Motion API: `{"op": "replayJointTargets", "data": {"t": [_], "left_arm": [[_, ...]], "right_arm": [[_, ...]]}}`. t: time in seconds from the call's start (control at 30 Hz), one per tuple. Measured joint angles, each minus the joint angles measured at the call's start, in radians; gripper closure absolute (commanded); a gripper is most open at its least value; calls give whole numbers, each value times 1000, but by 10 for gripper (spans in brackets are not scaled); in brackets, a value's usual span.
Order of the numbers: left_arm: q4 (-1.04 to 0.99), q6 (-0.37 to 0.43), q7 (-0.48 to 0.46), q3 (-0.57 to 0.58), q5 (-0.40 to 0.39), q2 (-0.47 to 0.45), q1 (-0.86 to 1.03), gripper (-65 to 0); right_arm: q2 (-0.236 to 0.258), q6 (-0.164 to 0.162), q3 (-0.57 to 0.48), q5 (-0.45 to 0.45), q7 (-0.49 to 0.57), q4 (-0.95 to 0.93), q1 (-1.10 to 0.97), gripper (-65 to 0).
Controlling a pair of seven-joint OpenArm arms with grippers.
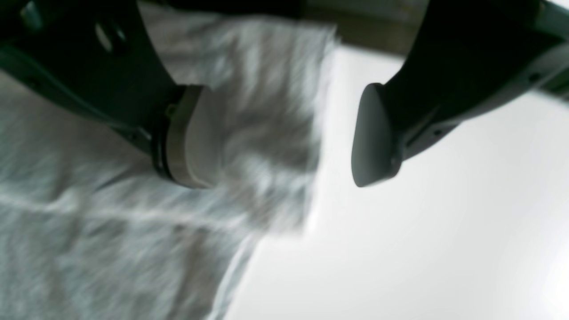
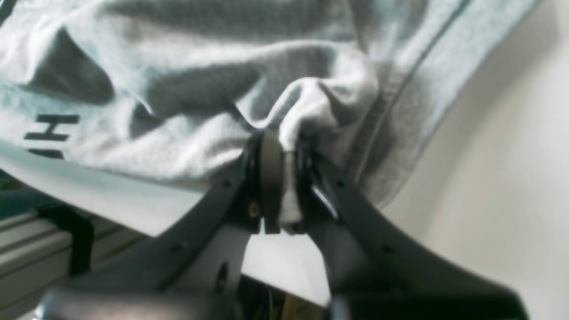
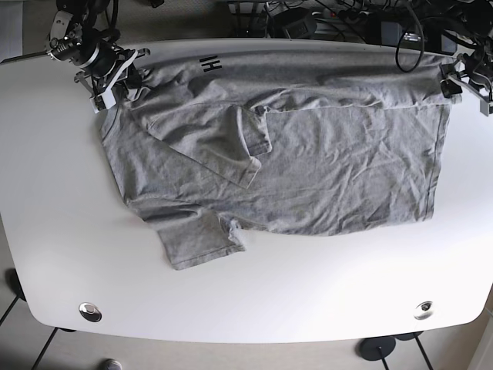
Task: Fold the T-shirt properly
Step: 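Hold the shirt edge taut with both grippers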
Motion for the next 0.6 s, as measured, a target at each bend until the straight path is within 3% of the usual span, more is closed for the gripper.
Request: {"op": "replayJointTargets", "data": {"t": [0.2,0.23,0.33,0.4,0.6], "left_arm": [[-98,-2,-17,10,1,-58,-13,-410],[-111,1,-21,21,3,-63,-23,-376],[-120,0,-33,29,-12,-60,-30,-185],[-120,0,-34,29,-18,-60,-26,-118],[-79,0,0,-14,-7,-41,-26,-114]], "right_arm": [[-2,0,1,0,0,0,0,-22],[-2,-1,1,0,0,0,0,-22],[-2,0,2,0,0,0,0,-22],[-2,0,2,0,0,0,0,-22],[-2,0,2,0,0,0,2,-22]]}}
